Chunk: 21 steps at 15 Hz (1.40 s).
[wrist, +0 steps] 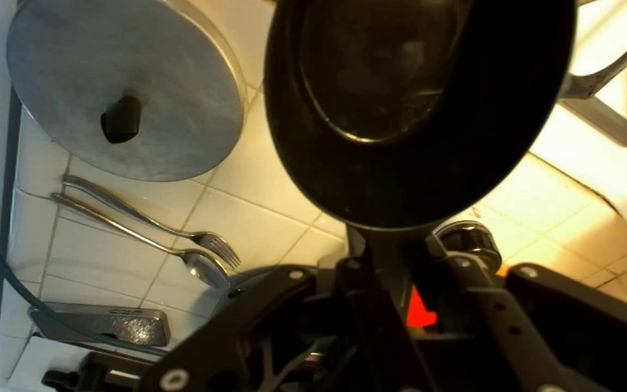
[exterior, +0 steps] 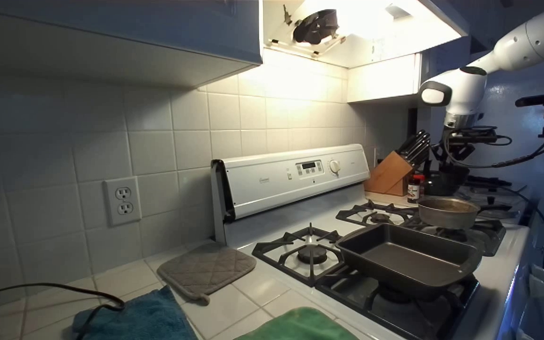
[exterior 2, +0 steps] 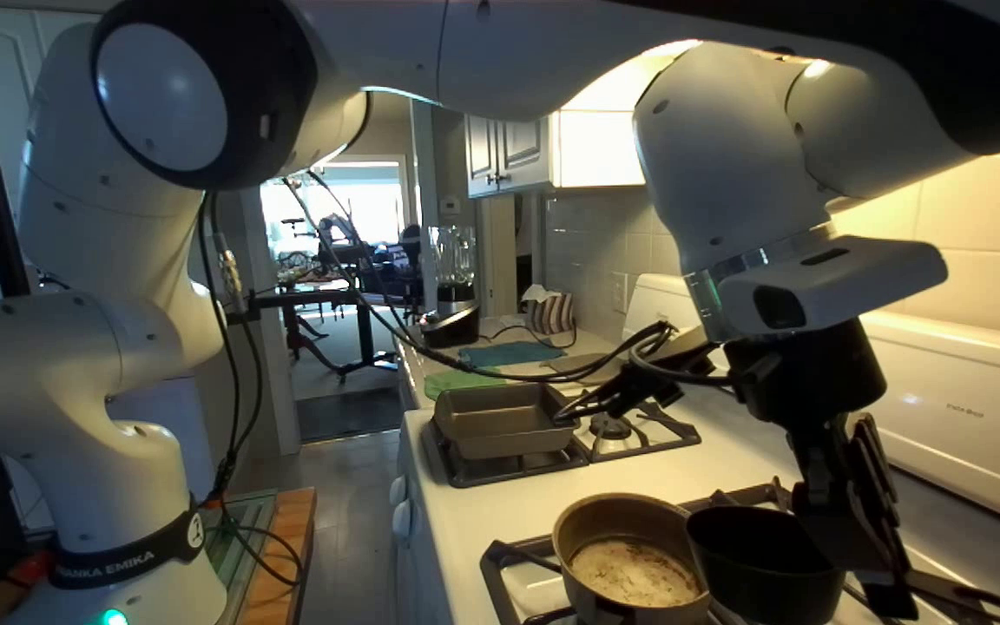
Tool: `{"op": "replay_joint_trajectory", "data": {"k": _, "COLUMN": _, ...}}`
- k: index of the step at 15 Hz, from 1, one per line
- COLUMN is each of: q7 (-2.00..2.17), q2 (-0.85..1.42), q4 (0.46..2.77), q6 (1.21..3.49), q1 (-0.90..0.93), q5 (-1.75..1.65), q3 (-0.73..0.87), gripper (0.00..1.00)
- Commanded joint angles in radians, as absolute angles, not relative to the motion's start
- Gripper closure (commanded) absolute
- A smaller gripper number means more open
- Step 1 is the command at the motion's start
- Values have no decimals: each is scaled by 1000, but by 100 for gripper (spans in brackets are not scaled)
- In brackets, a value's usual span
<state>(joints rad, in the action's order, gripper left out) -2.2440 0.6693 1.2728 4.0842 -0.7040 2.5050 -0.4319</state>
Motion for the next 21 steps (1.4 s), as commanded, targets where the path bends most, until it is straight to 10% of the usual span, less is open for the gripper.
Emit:
{"op": "replay_joint_trajectory", "data": {"k": 1, "q7": -2325, "q2": 725, "q4": 1181, "q6": 4155, "q1": -729, "q5": 2527, "q3": -472, "gripper": 94}}
{"op": "replay_joint_trajectory", "data": {"k": 21, "q7": -2477, "q2": 699, "q4": 1238, "q6": 4119, "q1": -734, "q5": 2526, "q3": -502, "gripper": 94}}
